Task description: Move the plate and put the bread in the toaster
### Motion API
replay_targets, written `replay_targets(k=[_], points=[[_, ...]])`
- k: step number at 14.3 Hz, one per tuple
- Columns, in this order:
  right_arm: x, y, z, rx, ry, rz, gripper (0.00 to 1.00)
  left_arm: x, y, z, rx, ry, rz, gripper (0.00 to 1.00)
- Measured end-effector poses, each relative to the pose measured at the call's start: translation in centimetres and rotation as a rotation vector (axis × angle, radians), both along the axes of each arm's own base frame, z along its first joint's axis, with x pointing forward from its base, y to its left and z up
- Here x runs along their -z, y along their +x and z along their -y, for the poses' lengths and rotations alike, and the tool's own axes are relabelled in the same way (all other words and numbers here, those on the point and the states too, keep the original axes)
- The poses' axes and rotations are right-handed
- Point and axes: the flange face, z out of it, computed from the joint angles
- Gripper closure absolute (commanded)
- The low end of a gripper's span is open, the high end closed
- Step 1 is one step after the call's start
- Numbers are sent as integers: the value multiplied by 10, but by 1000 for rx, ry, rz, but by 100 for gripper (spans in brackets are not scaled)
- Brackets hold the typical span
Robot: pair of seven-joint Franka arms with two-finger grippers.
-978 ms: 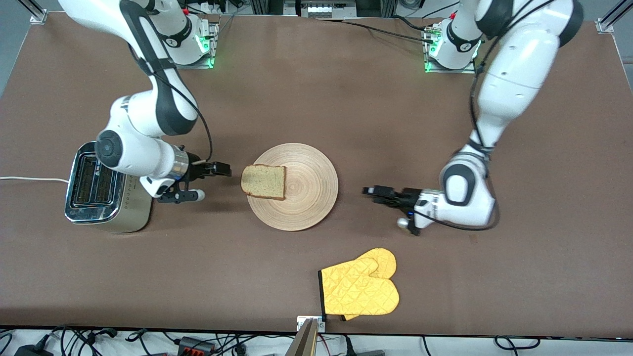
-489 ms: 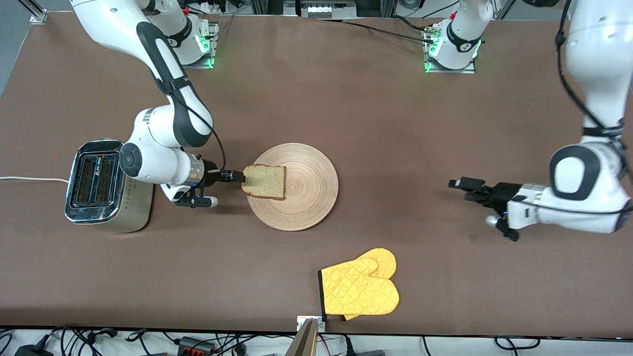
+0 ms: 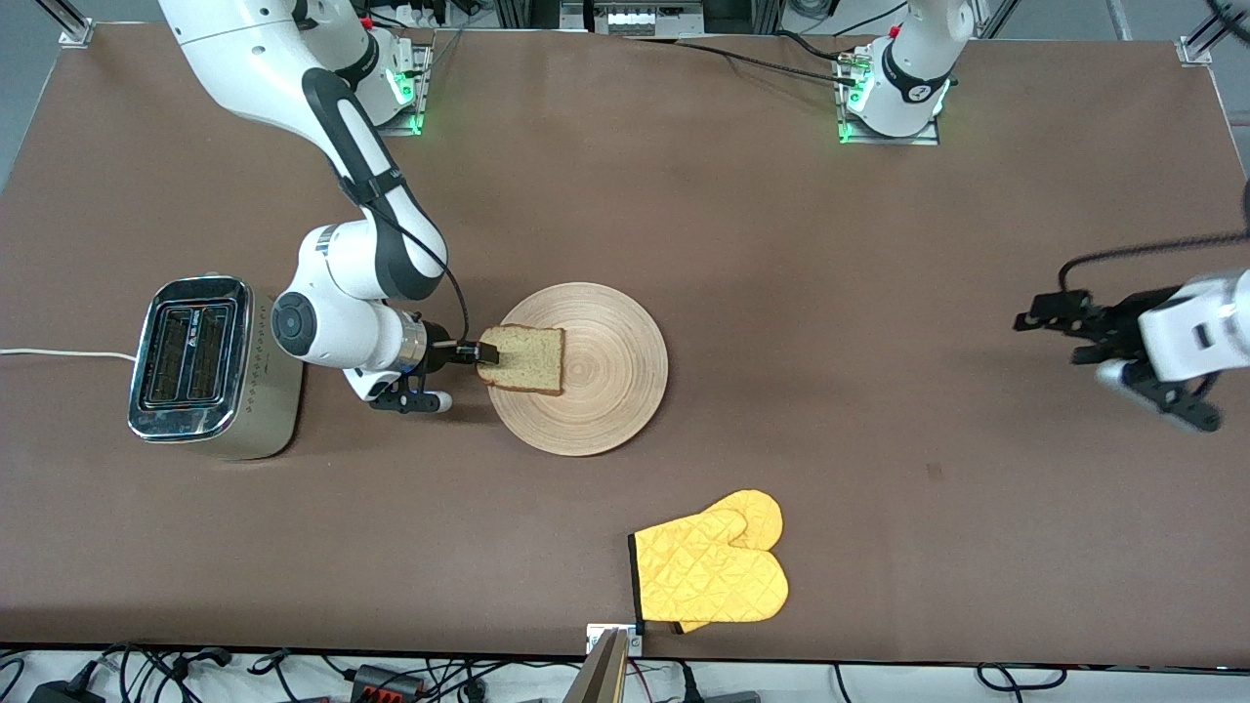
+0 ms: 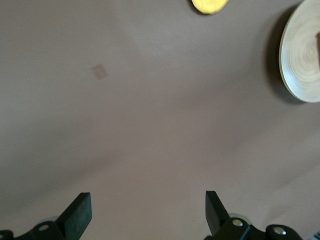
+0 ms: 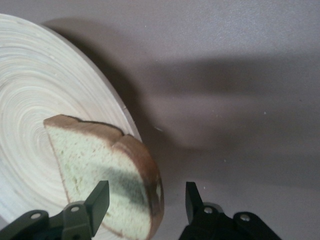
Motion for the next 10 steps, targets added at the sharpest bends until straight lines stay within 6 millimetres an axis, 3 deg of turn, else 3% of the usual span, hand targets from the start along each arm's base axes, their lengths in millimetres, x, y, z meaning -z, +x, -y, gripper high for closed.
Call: replay_targets(k=[3,4,6,10], points=[[5,-1,-4,-3,-3,5,80,-59,-30,-11,-151,91,47,0],[3,0,-6,-4,0,8,86,-68,-41,-9,-197,110,44,0],[-2,2,-10,-1,3,16,89,-68,-59,-1,-263,141,19,0],[-9,8,-13,11,8,28,93,-36,-81,15,-413,170,23,0]])
